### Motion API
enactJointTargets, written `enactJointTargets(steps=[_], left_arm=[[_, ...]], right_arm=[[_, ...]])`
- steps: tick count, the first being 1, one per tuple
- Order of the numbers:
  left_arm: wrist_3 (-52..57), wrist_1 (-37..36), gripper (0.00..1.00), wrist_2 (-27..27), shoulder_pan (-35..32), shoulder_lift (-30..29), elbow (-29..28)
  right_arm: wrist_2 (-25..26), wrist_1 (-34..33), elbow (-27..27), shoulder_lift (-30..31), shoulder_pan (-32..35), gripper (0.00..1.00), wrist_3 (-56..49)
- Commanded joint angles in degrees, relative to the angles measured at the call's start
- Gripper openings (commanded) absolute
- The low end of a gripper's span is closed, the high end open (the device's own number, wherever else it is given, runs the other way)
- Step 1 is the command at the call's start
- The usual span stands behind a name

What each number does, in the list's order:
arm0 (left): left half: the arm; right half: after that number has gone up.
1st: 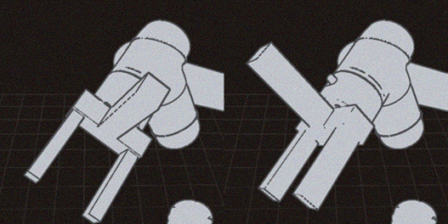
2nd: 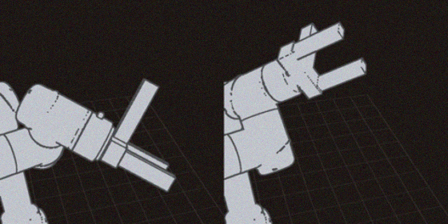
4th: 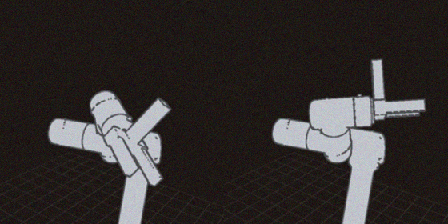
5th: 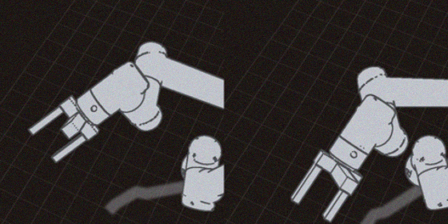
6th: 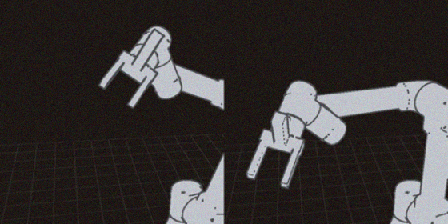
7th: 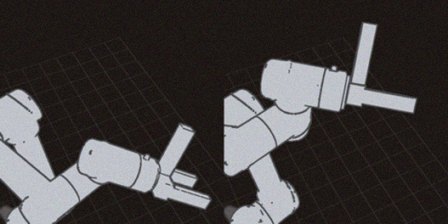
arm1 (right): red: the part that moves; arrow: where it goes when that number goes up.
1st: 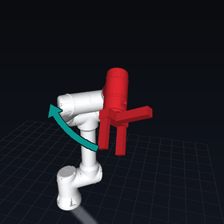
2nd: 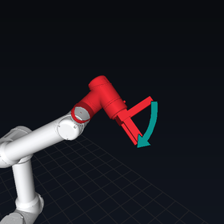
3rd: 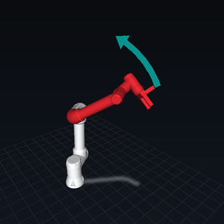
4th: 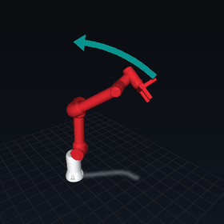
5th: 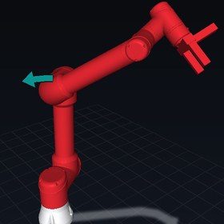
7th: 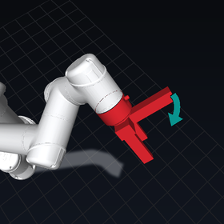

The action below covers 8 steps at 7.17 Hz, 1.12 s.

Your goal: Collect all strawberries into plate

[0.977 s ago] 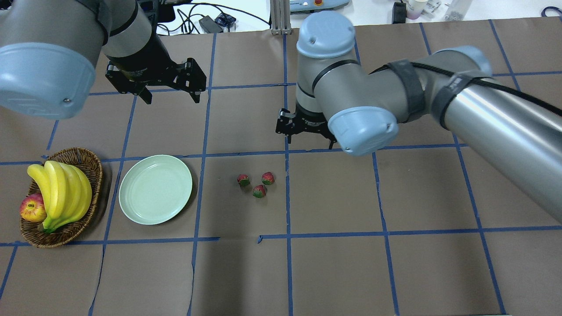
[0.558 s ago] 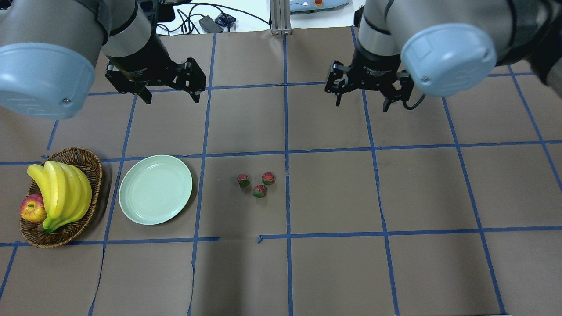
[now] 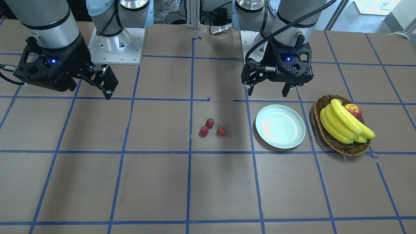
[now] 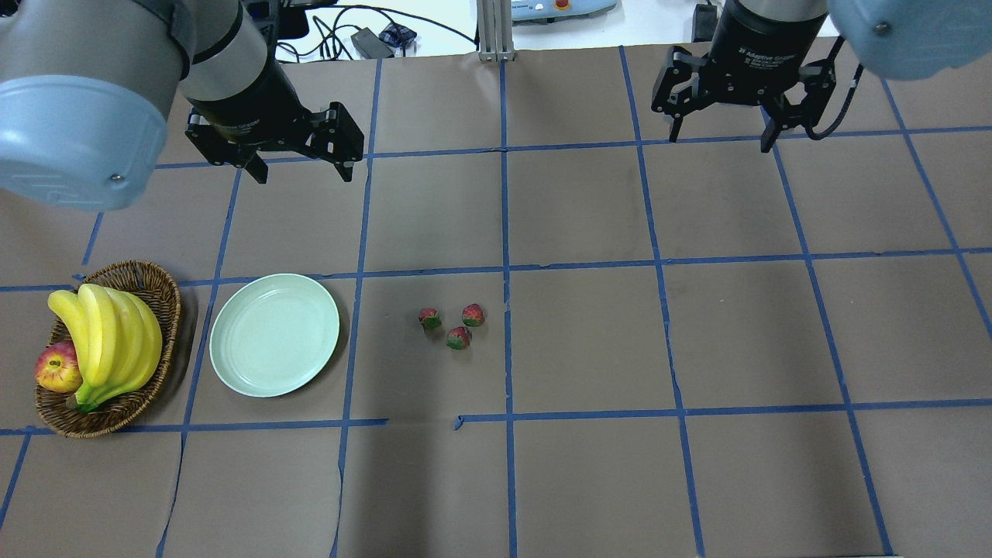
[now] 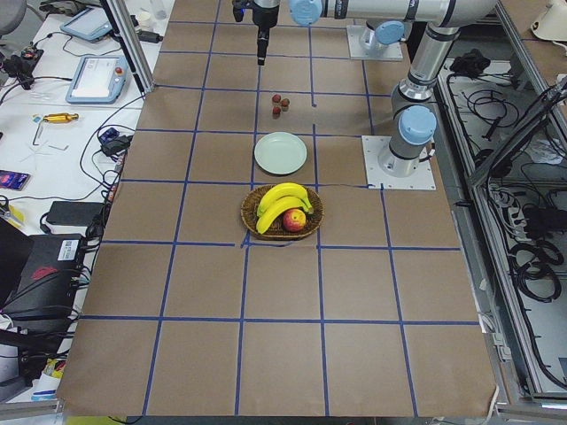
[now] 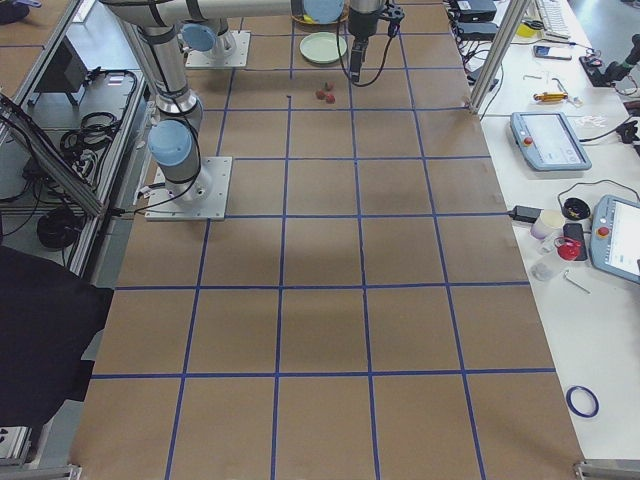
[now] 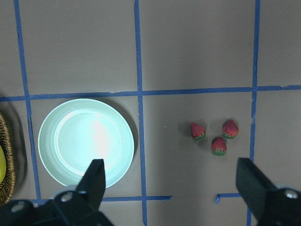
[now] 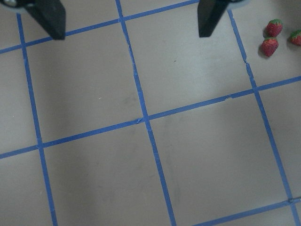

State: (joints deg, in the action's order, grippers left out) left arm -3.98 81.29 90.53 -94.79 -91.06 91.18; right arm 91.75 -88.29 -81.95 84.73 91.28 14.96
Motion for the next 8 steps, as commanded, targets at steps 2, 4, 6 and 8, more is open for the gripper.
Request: enactJointTargets(steps=[2,4,6,8], left_arm=[[-0.8,-1.0,1.0,-0.9,0.7,0.0,-0.6],[-0.2,-0.9,1.0,-0.4,0.7,0.0,-1.7],[-0.3,0.0,1.0,-0.7,0.8,0.0,-3.5],[0.2,4.3,1.0,-0.4,0.8,0.6,-3.7]], right_arm=[[-0.3,-0.8,0.8,0.2,0.0,1.0,-1.9],[-0.3,-1.3,0.7,0.3,0.0,1.0,-6.2],[-0.3,-1.3,0.3,0.3,0.1,1.0,-6.3],[-0.3,-1.3,-0.2,0.3,0.7,1.0,-6.8]])
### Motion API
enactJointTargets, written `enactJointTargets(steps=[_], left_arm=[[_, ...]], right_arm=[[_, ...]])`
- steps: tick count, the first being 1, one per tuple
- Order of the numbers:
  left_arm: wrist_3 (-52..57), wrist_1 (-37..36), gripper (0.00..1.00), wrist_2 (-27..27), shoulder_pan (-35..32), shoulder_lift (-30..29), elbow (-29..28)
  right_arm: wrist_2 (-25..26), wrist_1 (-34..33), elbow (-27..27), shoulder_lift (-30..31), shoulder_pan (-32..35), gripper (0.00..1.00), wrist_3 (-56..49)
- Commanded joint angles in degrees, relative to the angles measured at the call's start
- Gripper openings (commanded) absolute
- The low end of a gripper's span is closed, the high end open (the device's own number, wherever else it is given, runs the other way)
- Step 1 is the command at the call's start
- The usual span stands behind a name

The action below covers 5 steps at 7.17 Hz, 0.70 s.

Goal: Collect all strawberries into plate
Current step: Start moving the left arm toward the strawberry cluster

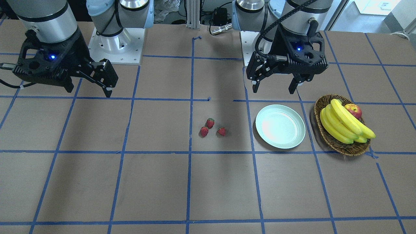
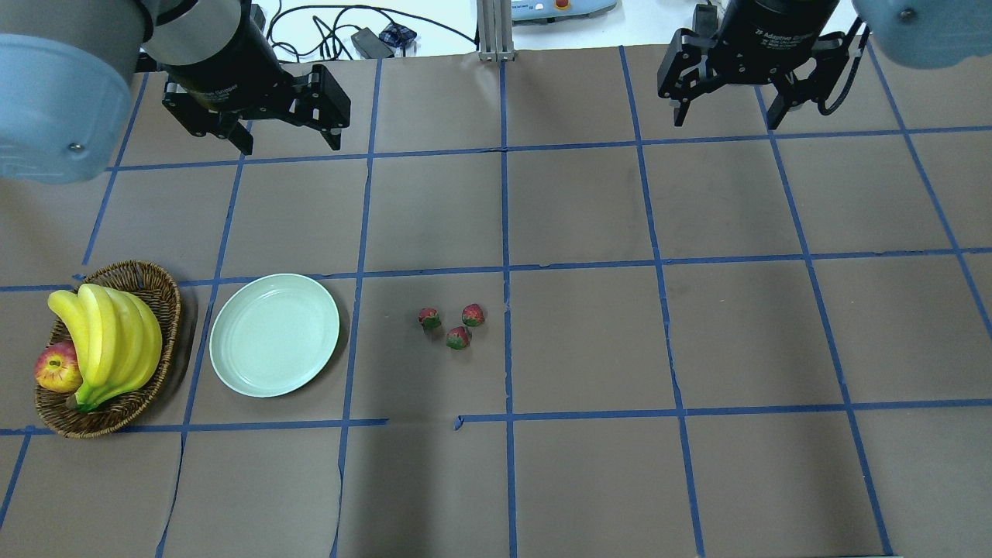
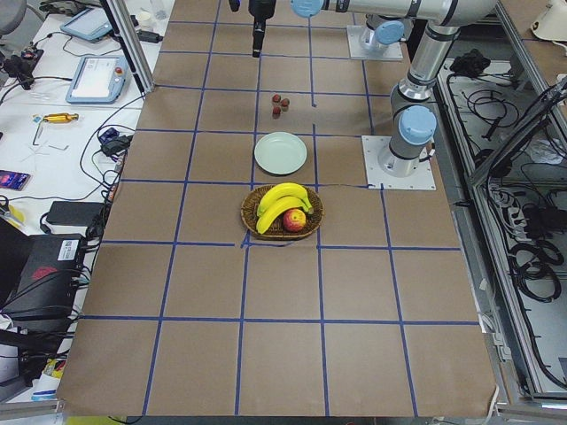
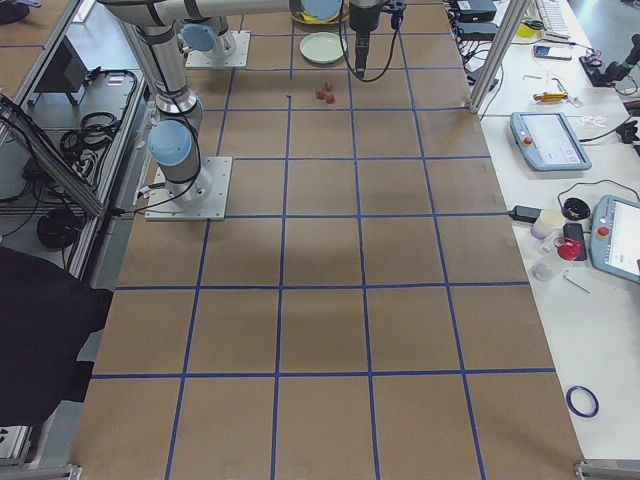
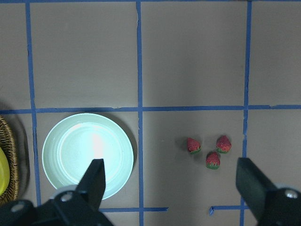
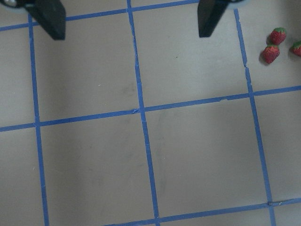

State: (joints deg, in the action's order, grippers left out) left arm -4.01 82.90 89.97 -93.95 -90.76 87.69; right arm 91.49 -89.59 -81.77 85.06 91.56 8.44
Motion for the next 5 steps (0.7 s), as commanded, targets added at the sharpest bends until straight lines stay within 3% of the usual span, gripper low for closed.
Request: enactJointTargets(steps=[1,3,5], left_arm=[[0.1,3.7,1.0,0.2,0.0,0.5,-0.1],[-0.1,3.5,1.0,0.4,0.0,0.6,0.6],[-0.1,3.4,1.0,0.4,0.0,0.6,0.7]], right_arm=[[0.4,-2.1,-1.0,-0.1,1.7,1.0,-0.5],[-0.1,-2.1,-1.2,-0.2,1.8,1.0,0.3],[0.0,2.8,-0.9,-0.1,1.7,1.0,0.3]])
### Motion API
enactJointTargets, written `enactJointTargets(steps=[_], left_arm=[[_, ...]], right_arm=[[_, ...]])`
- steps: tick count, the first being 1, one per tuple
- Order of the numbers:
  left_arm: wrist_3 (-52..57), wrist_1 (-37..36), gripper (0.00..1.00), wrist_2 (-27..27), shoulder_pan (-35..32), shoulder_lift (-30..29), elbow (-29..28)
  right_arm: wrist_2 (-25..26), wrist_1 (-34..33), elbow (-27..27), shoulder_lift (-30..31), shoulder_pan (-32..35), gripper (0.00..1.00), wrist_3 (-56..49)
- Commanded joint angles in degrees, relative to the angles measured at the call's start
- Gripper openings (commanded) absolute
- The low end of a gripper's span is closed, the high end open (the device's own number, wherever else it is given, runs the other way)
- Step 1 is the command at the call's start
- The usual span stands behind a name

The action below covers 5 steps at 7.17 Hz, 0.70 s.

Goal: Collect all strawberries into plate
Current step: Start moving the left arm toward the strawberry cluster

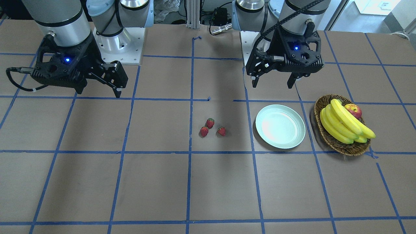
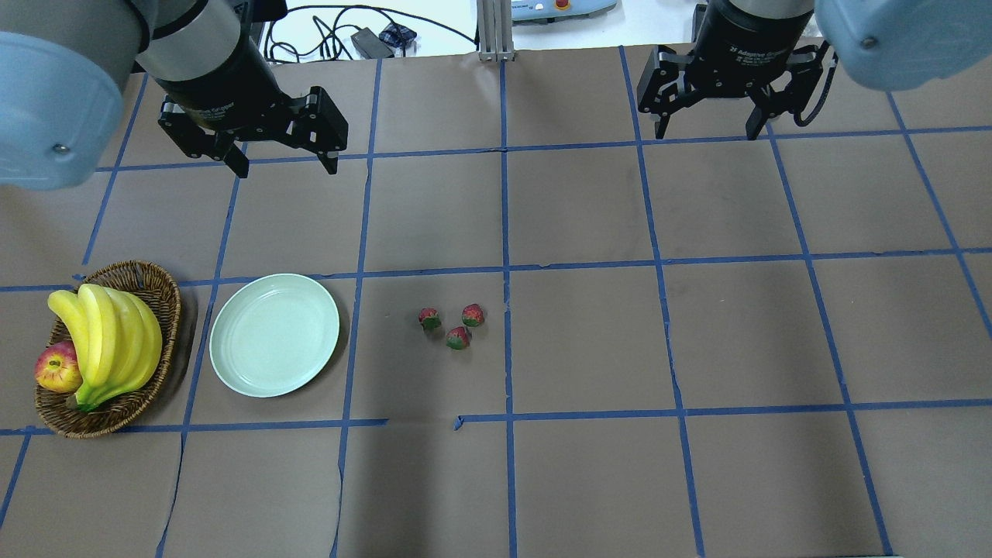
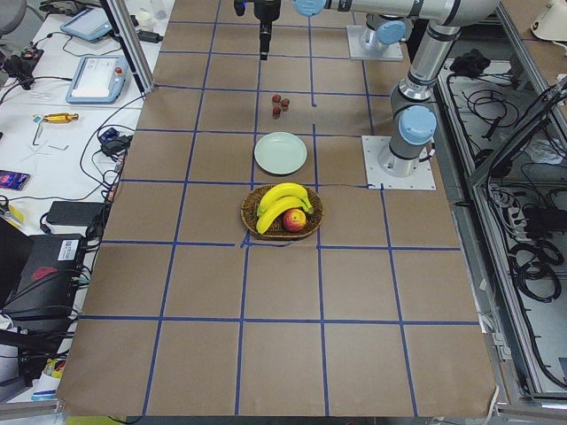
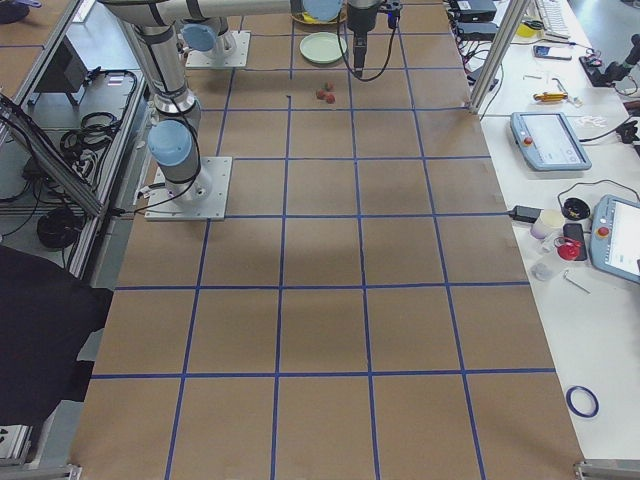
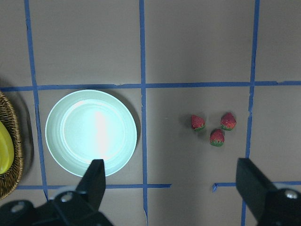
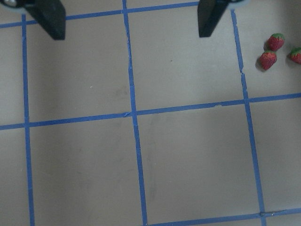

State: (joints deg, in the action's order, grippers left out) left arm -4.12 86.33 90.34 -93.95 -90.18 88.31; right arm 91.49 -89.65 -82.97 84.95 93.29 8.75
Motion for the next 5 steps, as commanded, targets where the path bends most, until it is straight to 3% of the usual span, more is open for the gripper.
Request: enactJointTargets(steps=[1,5], left_arm=[[0.0,0.0,1.0,0.1,0.0,0.0,0.1],[-0.2,-0.2,1.0,0.0,-0.4,-0.4,0.6]], right_arm=[[0.0,2.9,0.3,0.0,0.0,1.0,0.0],[-0.1,2.6,0.3,0.0,0.0,1.0,0.1]])
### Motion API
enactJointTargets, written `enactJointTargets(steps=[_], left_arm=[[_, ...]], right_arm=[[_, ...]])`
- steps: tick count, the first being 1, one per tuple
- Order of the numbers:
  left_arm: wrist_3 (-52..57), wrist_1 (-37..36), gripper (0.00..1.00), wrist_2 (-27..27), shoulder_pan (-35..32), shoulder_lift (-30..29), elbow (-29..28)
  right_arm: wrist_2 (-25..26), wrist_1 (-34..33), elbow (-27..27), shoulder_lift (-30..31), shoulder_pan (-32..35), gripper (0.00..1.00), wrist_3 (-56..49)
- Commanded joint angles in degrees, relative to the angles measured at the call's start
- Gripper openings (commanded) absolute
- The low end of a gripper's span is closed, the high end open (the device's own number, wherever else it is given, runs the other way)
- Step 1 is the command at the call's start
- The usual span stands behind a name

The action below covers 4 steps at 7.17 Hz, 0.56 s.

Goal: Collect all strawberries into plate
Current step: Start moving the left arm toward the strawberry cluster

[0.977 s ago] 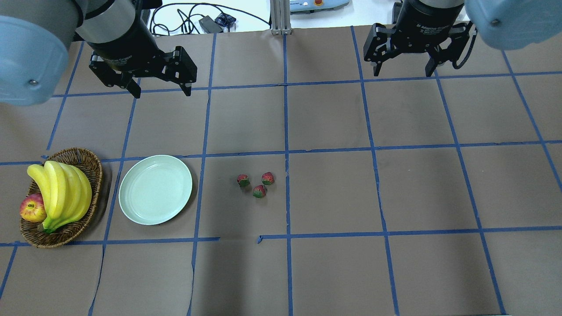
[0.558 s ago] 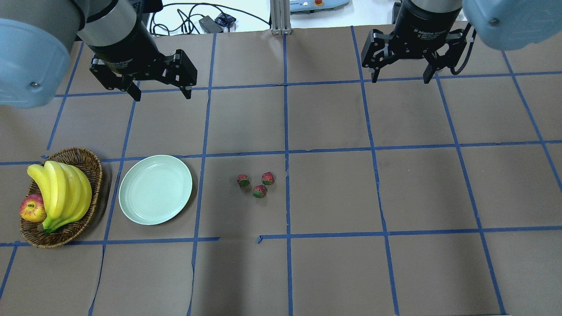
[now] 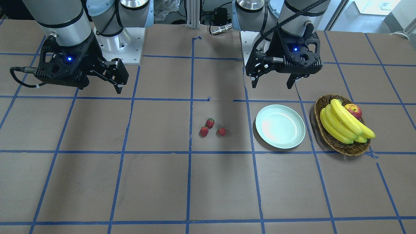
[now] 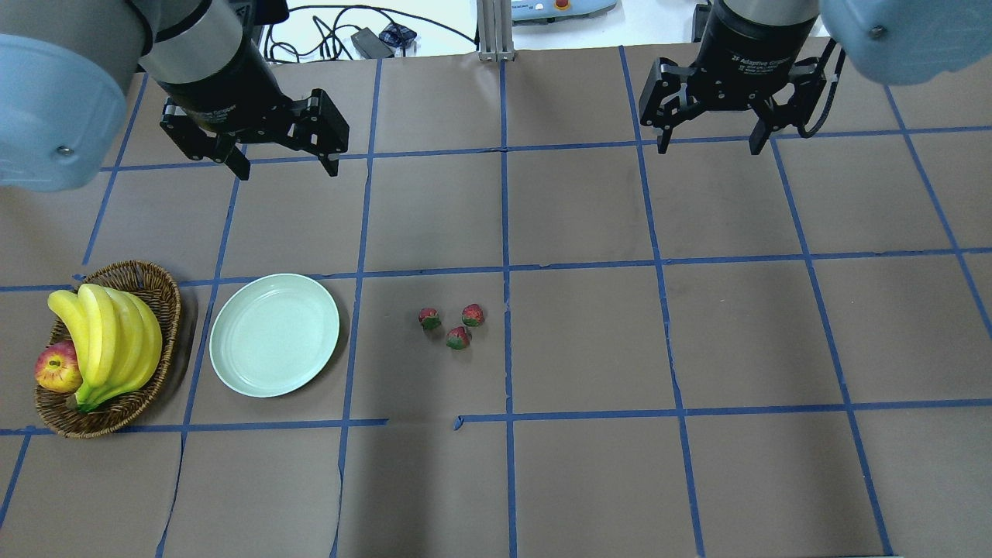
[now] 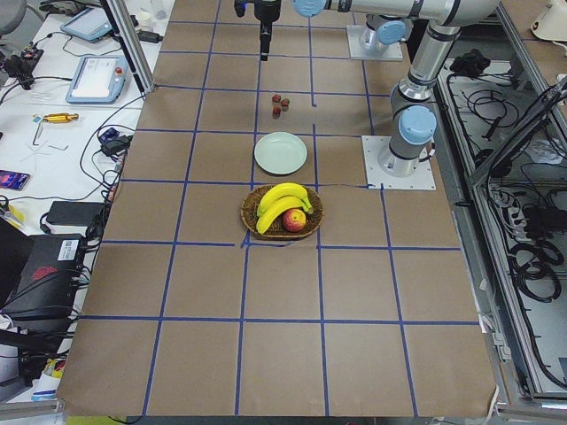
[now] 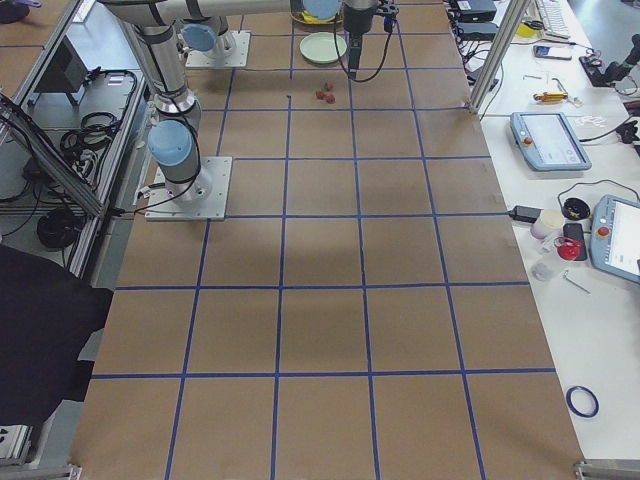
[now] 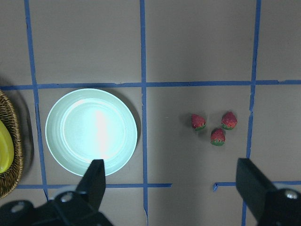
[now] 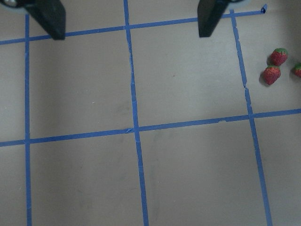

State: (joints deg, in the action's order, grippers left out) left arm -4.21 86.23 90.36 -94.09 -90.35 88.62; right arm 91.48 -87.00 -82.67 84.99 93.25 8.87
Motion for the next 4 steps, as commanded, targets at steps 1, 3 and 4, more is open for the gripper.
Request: enactJointTargets(steps=[1,3,4], left_arm=[[-0.1,-0.1,1.0,0.0,-0.2,-0.3,0.5],[-0.5,-2.6,1.0,-0.9,-0.7,-2.7,3.7],[-1.5,-8.1,1.0,-1.6,-0.9,-3.9,7.9]], right_arm=[[-0.1,0.0,0.0,0.0,0.0,1.0,0.0],[0.0,-0.2,0.0,0.0,0.0,1.0,0.1],[0.0,-0.3,0.0,0.0,0.0,1.0,0.1]])
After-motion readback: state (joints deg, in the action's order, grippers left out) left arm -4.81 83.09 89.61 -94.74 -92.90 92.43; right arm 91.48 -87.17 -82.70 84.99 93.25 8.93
